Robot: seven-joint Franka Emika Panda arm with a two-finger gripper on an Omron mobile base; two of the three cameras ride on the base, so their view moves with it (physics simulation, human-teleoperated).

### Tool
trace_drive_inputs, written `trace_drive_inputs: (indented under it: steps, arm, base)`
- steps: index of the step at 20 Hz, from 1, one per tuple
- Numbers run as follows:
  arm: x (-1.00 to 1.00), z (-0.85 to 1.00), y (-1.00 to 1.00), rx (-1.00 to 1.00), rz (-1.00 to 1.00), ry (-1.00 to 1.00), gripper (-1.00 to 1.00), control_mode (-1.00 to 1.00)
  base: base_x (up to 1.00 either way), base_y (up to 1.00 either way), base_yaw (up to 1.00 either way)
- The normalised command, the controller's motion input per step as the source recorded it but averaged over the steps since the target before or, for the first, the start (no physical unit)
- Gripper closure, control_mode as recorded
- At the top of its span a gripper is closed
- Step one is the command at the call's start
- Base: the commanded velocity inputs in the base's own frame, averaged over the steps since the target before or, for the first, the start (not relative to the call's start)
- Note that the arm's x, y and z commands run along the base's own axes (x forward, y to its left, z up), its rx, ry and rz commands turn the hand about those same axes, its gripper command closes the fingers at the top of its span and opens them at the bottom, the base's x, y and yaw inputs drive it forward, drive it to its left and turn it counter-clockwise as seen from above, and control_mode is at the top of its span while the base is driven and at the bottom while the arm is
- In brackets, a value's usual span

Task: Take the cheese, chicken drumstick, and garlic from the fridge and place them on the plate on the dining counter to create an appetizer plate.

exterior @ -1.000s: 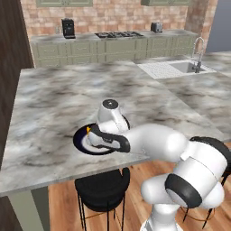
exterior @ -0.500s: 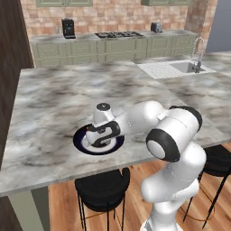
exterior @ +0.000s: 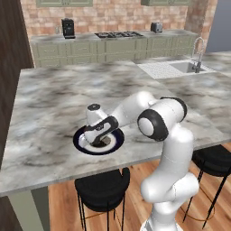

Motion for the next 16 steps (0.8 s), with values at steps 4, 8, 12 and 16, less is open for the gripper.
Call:
trace_drive_inputs:
  steps: [4, 8, 12, 16]
  arm:
    - [-0.07, 0.31, -0.31, 0.0, -0.17, 0.02, -1.0, -1.0]
    - [-0.24, 0.44, -0.51, 0.01, -0.21, 0.03, -1.0, -1.0]
    - [-0.54, 0.57, -0.68, 0.04, -0.21, 0.0, -1.0, -1.0]
    - [-0.95, 0.85, -0.85, 0.12, -0.12, -0.15, -1.0, -1.0]
  base:
    - [0.0, 0.0, 0.0]
    - [0.0, 0.0, 0.0]
    - [0.0, 0.0, 0.0]
    - [0.0, 0.0, 0.0]
